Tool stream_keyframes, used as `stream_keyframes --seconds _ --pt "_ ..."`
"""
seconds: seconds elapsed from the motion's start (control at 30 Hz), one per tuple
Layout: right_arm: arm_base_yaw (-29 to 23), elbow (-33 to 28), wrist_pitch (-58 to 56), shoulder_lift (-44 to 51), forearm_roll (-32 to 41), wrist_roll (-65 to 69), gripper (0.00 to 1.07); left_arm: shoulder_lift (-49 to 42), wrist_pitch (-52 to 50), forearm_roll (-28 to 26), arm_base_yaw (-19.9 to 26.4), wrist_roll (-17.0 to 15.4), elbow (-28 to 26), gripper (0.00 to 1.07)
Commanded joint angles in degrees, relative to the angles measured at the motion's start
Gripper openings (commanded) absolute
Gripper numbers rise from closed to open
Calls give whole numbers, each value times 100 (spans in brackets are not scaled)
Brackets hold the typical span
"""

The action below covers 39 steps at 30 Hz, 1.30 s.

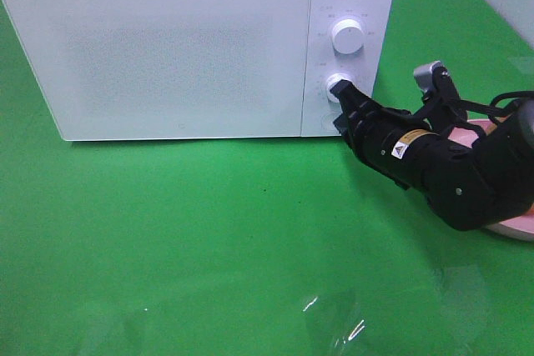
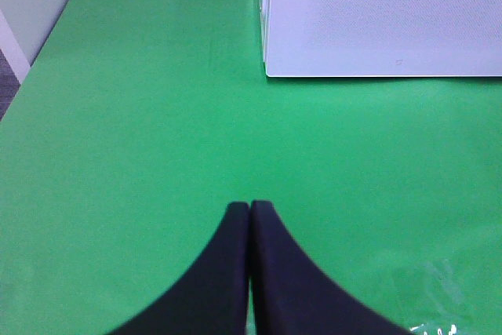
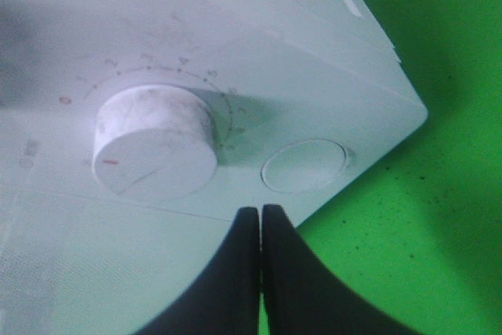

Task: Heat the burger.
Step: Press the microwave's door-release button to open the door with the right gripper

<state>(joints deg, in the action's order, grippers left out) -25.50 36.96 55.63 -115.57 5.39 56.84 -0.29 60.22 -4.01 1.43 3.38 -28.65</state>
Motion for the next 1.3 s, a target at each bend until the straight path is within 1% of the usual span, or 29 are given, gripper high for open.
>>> stream_keyframes --seconds 0.03,0.17,0.4,0.47,0.5,0.6,0.8,0.97,1.0,1.03,1.07,1.23,1.3 --pt "11 332 97 -223 34 516 0 -126 -74 -11 -23 11 11 0" --pt "11 521 126 -481 201 791 0 -126 -74 -11 -23 11 11 0" --pt "11 928 120 -762 201 819 0 -126 -74 -11 -23 11 11 0" --pt "11 1026 143 -785 487 819 0 -126 -74 -11 -23 11 11 0" --pt "11 1026 143 -785 487 819 0 -126 -74 -11 -23 11 11 0" --pt "11 1026 327 -791 791 768 0 -126 -74 -11 -23 11 11 0" --pt "11 1026 859 -791 814 762 0 -126 -74 -11 -23 11 11 0" --pt "11 1066 854 -791 928 762 0 -126 -74 -11 -23 11 11 0" --pt "11 1197 905 -859 928 756 0 -126 -74 -11 -23 11 11 0" --pt "11 1197 905 -859 928 756 0 -126 -74 -11 -23 11 11 0" --pt "11 1427 1100 -991 934 814 0 -126 -74 -11 -23 11 11 0" --pt "11 1587 1255 -1077 945 945 0 -126 -74 -11 -23 11 11 0" --pt "92 1610 1461 -1077 957 957 0 -126 -74 -11 -23 11 11 0"
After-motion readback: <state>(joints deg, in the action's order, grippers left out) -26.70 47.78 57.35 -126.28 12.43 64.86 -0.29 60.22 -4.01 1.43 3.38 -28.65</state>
